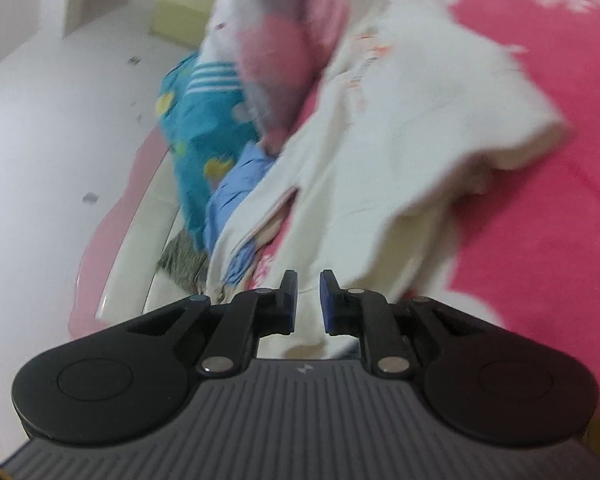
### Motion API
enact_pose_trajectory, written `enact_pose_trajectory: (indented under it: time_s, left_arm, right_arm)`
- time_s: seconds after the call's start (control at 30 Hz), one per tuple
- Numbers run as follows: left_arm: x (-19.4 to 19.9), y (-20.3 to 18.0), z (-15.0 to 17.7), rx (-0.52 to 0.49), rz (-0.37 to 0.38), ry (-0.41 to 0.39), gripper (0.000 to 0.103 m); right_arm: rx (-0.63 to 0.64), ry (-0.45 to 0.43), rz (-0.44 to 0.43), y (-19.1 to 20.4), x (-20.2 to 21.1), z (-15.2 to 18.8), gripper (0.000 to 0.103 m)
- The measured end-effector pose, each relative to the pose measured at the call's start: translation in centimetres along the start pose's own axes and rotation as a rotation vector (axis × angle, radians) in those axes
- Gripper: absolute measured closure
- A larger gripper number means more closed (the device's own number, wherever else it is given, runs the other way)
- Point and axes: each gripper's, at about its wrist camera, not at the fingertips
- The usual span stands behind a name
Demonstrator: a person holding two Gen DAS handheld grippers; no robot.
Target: Fold clothes
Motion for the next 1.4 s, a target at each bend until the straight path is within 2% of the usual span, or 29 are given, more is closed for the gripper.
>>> enact_pose_trajectory:
  time_s: [0.03,0.07,0.1,0.2,0.27,0.33,0.37,0.4,0.43,0.5,0.67,0.73,0.87,0.93,0.97,1.0,1.03,1.1,1.17,1.23,1.3,1.4]
  left_arm:
    - [0.4,-0.6,-0.4,-0.017,0.019,-0.034,0.058]
    - [0.6,-1.2,-0.7,-0.036,0.04,-0.062,0.048]
    - [0.6,-2.0,-1.1,-0.057,0.064,-0.077,0.04]
    - [-0.5,-4.2,-1.7,-0.147,0.101,-0.087,0.031]
    - [-1.9,-5.7,-1.6,-0.222,0.072,-0.084,0.031]
    - [-3.2,-6.7,-1.3,-0.278,0.024,-0.064,0.037]
    - [-3.8,-6.8,-1.1,-0.281,0.006,-0.05,0.053]
    - [-4.2,-6.6,-1.1,-0.259,-0.008,-0.034,0.077]
    - [-4.6,-6.4,-1.1,-0.237,-0.021,-0.019,0.087]
    - [-5.2,-5.9,-1.1,-0.183,-0.039,0.003,0.092]
    - [-3.3,-3.8,-1.1,-0.053,0.018,-0.041,0.094]
    - [-2.7,-3.7,-0.8,-0.028,0.031,-0.038,0.094]
    - [-2.5,-3.7,0.5,-0.026,0.016,-0.018,0.096]
    - [-2.7,-3.7,1.0,-0.021,0.01,-0.007,0.096]
    - [-2.7,-3.7,1.2,-0.022,0.006,-0.005,0.096]
    - [-2.7,-3.7,1.4,-0.03,0.0,-0.007,0.096]
    - [-2.8,-3.8,1.5,-0.038,-0.006,-0.009,0.096]
    - [-2.5,-3.9,1.7,-0.057,-0.002,-0.013,0.094]
    - [-2.1,-4.0,1.8,-0.073,0.008,-0.018,0.09]
    - [-1.7,-4.1,1.8,-0.086,0.016,-0.028,0.077]
    - [-1.4,-4.6,1.9,-0.107,0.022,-0.048,0.059]
    - [-1.4,-6.2,1.9,-0.193,0.019,-0.074,0.042]
  right_arm:
    - [0.004,0.005,0.005,0.4,-0.6,-0.1,0.084]
    - [0.003,0.007,0.019,0.5,-1.2,-0.3,0.08]
    - [0.004,0.009,0.04,0.6,-1.8,-0.4,0.071]
    - [0.009,0.022,0.127,0.3,-3.6,-0.5,0.048]
    - [0.006,0.037,0.17,-0.2,-4.5,-0.5,0.046]
    - [0.002,0.053,0.178,-0.7,-5.0,-0.4,0.044]
    - [0.001,0.061,0.172,-0.9,-5.2,-0.3,0.044]
    - [0.002,0.07,0.168,-1.0,-5.4,-0.2,0.044]
    - [0.011,0.078,0.173,-0.9,-5.5,-0.1,0.044]
    - [0.026,0.097,0.18,-0.5,-5.6,0.2,0.043]
    - [0.07,0.134,0.182,0.4,-5.4,1.3,0.036]
    - [0.062,0.124,0.209,-0.1,-5.9,1.1,0.036]
    - [0.076,0.063,0.204,-0.3,-6.6,0.0,0.037]
    - [0.095,0.043,0.201,-0.4,-7.2,-0.5,0.039]
    - [0.1,0.036,0.199,-0.6,-7.5,-0.7,0.052]
    - [0.09,0.043,0.196,-0.9,-7.9,-0.9,0.078]
    - [0.081,0.052,0.179,-1.0,-8.1,-0.9,0.1]
    - [0.086,0.039,0.125,-0.4,-7.3,-0.9,0.099]
    - [0.091,-0.008,0.003,1.0,-4.8,-0.9,0.1]
    - [0.008,-0.034,-0.119,1.2,-2.3,-1.3,0.1]
    - [-0.059,-0.048,-0.159,0.7,-0.7,-1.6,0.1]
    - [-0.161,-0.049,-0.195,-0.7,0.4,-1.5,0.1]
Point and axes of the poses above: each gripper's, at about its wrist camera, not at the fingertips, and x roughly against the way its jaws point, y to its left, z to its underside, and after that the axes turned 3 degrees about -z, right-handed
